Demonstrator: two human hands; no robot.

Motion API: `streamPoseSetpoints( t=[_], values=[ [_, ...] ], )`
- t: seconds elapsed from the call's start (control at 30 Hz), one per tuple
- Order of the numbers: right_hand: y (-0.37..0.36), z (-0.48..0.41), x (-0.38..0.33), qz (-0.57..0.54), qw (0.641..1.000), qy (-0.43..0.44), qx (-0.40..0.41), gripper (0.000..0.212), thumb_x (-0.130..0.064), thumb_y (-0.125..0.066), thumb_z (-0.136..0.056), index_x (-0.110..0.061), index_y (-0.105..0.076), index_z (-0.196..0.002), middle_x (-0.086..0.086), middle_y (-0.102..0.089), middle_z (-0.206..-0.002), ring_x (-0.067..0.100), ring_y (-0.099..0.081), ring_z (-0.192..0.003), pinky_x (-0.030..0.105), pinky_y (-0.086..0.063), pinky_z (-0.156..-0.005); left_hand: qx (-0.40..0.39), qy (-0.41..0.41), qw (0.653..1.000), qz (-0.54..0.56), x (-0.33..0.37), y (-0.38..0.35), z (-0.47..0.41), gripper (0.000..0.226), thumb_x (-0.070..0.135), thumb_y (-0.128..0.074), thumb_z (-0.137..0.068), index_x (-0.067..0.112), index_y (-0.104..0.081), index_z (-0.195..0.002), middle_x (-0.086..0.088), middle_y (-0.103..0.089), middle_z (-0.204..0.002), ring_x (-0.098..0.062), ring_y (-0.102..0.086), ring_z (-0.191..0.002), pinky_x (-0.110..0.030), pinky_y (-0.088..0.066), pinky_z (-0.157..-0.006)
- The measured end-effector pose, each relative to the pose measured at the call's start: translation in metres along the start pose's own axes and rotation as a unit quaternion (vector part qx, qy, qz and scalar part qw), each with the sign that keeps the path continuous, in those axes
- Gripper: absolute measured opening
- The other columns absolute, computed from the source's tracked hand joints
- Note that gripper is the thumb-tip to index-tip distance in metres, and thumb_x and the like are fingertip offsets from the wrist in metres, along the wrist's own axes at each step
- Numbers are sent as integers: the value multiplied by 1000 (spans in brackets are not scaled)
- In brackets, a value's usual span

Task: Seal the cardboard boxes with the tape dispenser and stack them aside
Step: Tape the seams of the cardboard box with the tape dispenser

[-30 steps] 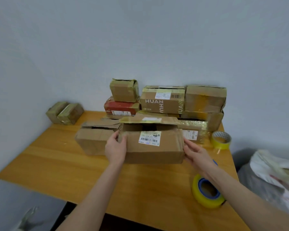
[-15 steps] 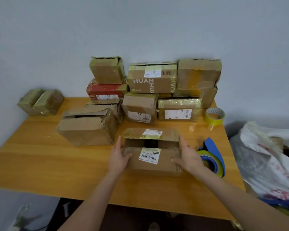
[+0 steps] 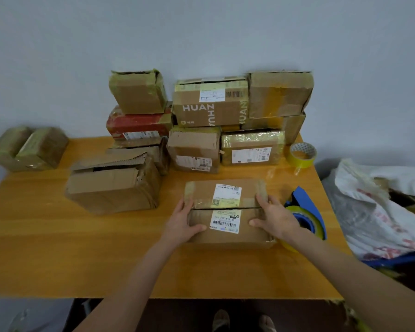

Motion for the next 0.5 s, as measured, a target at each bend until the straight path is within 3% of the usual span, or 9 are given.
streamPoseSetpoints(
  t=[0.13, 0.2, 0.3, 0.4, 0.5],
  values=[
    [0, 2, -1, 28, 1000, -10, 7, 83, -54, -55, -92, -25, -10, -154, 9, -24, -150, 33, -50, -123, 43, -49, -94, 9, -55, 992, -117, 8, 0, 2, 95, 57, -63, -82, 24, -11, -154, 0, 22, -159, -23, -6, -148, -42, -26, -117],
    [-1, 4, -2, 36, 999, -16, 8, 80, -54, -53, -93, -26, -11, -154, 9, -24, -149, 31, -51, -122, 42, -50, -93, 3, -92, 979, -183, 16, -2, 2, 85, 56, -56, -88, 29, -10, -154, -3, 15, -161, -23, 2, -148, -43, -15, -120],
    [7, 7, 5, -10, 1000, -1, 5, 67, -54, -53, -93, -31, -27, -150, 7, -30, -146, 27, -48, -125, 40, -49, -96, -16, -88, 983, -160, 18, -3, -3, 78, 52, -57, -89, 37, -13, -152, 3, 5, -161, -19, 6, -148, -43, -12, -121],
    [31, 12, 34, -70, 991, -32, 106, 53, -54, -55, -92, -27, -48, -137, 5, -38, -140, 26, -52, -118, 37, -50, -87, 0, -81, 982, -170, 16, -1, -4, 76, 53, -61, -86, 40, -20, -149, 6, -2, -162, -21, 4, -149, -43, -13, -120],
    [41, 19, 87, -112, 967, -149, 175, 66, -52, -67, -84, -15, -43, -134, 14, -41, -135, 33, -49, -117, 43, -47, -89, 6, -51, 990, -133, 14, -3, -2, 74, 49, -66, -84, 43, -28, -147, -3, 4, -162, -24, 4, -149, -43, -16, -120]
  ],
)
Point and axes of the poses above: each hand's wrist, its own z-axis away from the middle knuckle, its own y-axis out of the back of the hand, x = y × z, the point moved 4 cm from there along -z, towards the middle knuckle
